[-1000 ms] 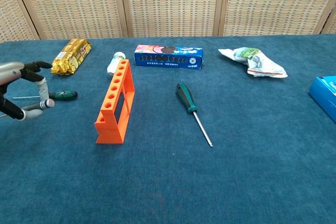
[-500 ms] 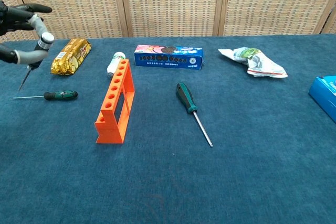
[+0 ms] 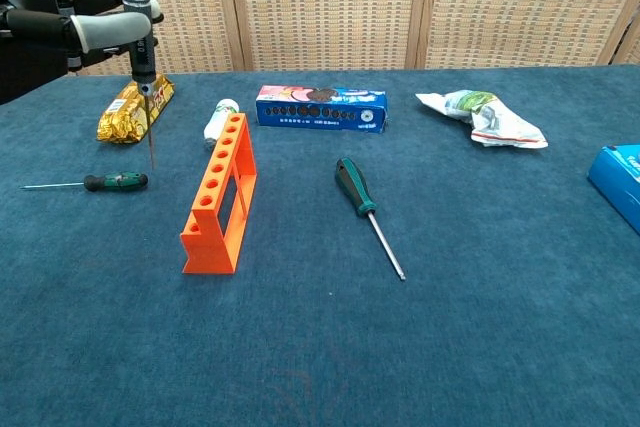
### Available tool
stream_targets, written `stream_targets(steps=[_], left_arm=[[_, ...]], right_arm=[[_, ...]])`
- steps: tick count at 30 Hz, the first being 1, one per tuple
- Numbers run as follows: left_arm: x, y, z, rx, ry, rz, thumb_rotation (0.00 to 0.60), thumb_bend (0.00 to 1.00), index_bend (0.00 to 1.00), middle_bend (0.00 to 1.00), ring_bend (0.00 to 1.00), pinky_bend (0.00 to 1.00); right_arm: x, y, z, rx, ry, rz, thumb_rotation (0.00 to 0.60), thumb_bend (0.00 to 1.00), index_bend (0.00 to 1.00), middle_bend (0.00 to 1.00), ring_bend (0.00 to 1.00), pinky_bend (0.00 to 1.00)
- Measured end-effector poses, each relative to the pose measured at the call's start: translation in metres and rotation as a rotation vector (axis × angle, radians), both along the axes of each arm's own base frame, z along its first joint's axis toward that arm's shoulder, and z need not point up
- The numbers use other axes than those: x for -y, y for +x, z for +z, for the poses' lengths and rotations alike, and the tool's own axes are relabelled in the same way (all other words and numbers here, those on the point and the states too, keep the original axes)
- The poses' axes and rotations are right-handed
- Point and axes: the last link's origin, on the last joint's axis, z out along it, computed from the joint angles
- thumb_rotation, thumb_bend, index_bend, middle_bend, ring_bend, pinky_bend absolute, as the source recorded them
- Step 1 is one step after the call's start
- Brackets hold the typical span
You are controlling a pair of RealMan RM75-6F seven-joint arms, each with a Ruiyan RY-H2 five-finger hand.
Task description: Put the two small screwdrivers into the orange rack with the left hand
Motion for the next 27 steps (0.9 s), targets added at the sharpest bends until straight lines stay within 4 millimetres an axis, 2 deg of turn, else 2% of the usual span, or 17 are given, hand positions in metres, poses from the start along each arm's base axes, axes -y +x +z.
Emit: stream_targets(steps=[12, 27], left_arm=[[-0.001, 0.013, -0.033, 0.067, -0.002, -0.028, 0.600, 0.48, 0.64, 0.00, 0.00, 0.00], [0.002, 0.012, -0.046, 0.105, -0.043, -0.005, 0.600, 0.48, 0.64, 0.00, 0.00, 0.00]], right_arm=[[0.002, -0.002, 0.003, 0.012, -0.005, -0.007, 0.600, 0.00, 0.00, 0.00, 0.00, 0.00], [0.002, -0.002, 0.003, 0.010, -0.009, -0.005, 0.600, 0.00, 0.00, 0.00, 0.00, 0.00]])
